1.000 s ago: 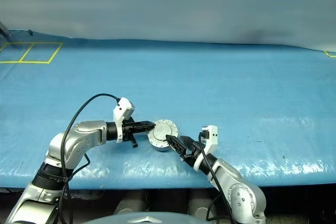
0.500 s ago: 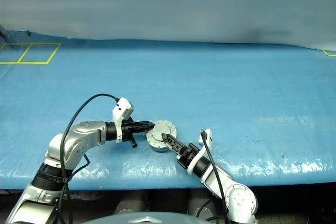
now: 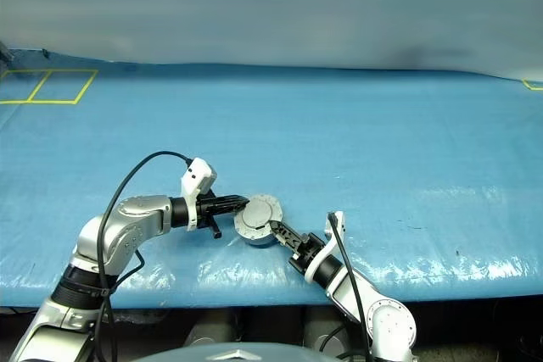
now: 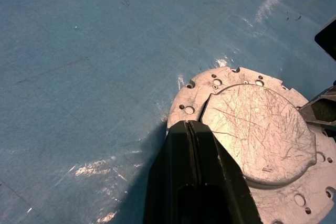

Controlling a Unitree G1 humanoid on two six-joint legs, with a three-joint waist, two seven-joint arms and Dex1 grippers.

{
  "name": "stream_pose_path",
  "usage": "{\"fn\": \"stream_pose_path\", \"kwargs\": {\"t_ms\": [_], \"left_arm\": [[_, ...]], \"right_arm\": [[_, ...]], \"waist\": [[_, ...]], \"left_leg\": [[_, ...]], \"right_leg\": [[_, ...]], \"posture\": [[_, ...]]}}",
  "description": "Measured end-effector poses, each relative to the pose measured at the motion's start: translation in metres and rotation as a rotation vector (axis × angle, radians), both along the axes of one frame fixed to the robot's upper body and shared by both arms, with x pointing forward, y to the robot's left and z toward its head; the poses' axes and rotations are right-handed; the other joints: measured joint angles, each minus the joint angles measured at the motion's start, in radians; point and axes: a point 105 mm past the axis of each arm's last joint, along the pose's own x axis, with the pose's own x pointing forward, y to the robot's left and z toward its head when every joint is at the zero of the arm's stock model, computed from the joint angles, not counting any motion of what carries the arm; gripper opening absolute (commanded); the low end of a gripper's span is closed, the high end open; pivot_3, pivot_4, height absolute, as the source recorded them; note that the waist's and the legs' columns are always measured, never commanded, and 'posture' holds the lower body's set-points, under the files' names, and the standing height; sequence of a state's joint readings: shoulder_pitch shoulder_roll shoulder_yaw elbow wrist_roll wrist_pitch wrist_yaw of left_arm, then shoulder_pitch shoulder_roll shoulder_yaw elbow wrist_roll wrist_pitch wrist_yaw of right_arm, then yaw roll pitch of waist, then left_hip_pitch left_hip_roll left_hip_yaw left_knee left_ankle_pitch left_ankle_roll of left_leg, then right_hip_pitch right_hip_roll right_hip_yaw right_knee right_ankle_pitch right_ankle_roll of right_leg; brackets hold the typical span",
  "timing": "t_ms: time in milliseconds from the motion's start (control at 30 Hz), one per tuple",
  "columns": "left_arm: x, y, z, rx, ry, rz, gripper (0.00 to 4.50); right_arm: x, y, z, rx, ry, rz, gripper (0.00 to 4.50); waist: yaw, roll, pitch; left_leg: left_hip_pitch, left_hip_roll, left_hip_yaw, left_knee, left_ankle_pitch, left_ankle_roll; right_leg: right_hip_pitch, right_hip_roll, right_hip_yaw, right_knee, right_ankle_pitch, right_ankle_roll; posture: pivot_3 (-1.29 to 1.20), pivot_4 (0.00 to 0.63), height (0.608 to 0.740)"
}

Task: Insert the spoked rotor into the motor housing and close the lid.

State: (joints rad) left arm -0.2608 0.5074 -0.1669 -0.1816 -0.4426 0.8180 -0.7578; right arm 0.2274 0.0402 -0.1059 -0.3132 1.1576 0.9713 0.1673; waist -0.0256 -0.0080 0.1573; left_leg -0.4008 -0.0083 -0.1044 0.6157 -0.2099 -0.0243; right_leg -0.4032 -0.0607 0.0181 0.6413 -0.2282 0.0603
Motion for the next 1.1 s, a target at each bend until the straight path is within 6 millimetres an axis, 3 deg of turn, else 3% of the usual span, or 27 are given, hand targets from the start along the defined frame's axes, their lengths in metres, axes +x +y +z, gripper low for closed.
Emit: {"fn": "stream_pose_path", "kwargs": {"t_ms": [200, 367, 500, 600, 633, 867, 1100], "left_arm": [[0.002, 0.0, 0.002, -0.039, -0.005, 0.028, 0.0], [0.013, 0.002, 0.015, -0.254, 0.006, 0.22, 0.0], [0.009, 0.021, 0.029, -0.488, 0.08, 0.422, 0.92], [-0.001, 0.028, 0.015, -0.593, 0.195, 0.548, 2.0], [-0.003, 0.031, 0.011, -0.619, 0.226, 0.587, 2.18], [-0.019, 0.025, 0.007, -0.899, 0.366, 0.716, 4.49], [-0.026, 0.021, 0.018, -1.058, 0.404, 0.689, 4.5]], "right_arm": [[-0.001, -0.001, 0.0, 0.003, 0.002, 0.004, 1.32], [0.0, -0.001, 0.004, 0.043, 0.009, -0.016, 1.3], [0.012, -0.011, 0.011, 0.059, -0.005, -0.106, 1.28], [0.027, -0.024, 0.023, 0.081, -0.049, -0.192, 1.28], [0.032, -0.028, 0.028, 0.09, -0.067, -0.216, 1.28], [0.058, -0.033, 0.052, 0.167, -0.14, -0.28, 1.28], [0.065, -0.013, 0.062, 0.184, -0.161, -0.215, 1.28]], "waist": [[0.0, 0.0, 0.0], [-0.002, 0.0, 0.001], [-0.009, 0.002, 0.002], [-0.008, 0.002, 0.004], [-0.008, 0.001, 0.004], [-0.008, 0.001, 0.006], [-0.009, 0.001, 0.006]], "left_leg": [[-0.001, 0.0, 0.0, 0.0, 0.0, 0.0], [-0.011, 0.0, -0.002, 0.003, 0.0, 0.0], [-0.012, 0.0, -0.001, 0.004, 0.0, 0.001], [-0.013, -0.001, -0.002, 0.008, -0.001, 0.001], [-0.013, -0.001, -0.002, 0.009, -0.001, 0.001], [-0.013, -0.001, -0.001, 0.011, -0.001, 0.001], [-0.013, -0.001, -0.001, 0.011, -0.001, 0.002]], "right_leg": [[0.0, 0.0, 0.0, 0.0, 0.0, 0.0], [-0.01, 0.001, -0.001, 0.002, 0.003, 0.004], [-0.01, 0.001, 0.0, 0.001, 0.004, 0.007], [-0.009, 0.001, 0.0, 0.001, 0.004, 0.007], [-0.009, 0.001, 0.0, 0.002, 0.004, 0.006], [-0.008, 0.001, 0.0, 0.002, 0.004, 0.004], [-0.008, 0.001, 0.0, 0.002, 0.004, 0.003]], "posture": [[0.0, 0.15, 0.74], [0.0, 0.15, 0.74], [0.0, 0.15, 0.74], [0.0, 0.15, 0.74], [0.0, 0.15, 0.74], [0.0, 0.15, 0.74], [0.0, 0.15, 0.74]]}}
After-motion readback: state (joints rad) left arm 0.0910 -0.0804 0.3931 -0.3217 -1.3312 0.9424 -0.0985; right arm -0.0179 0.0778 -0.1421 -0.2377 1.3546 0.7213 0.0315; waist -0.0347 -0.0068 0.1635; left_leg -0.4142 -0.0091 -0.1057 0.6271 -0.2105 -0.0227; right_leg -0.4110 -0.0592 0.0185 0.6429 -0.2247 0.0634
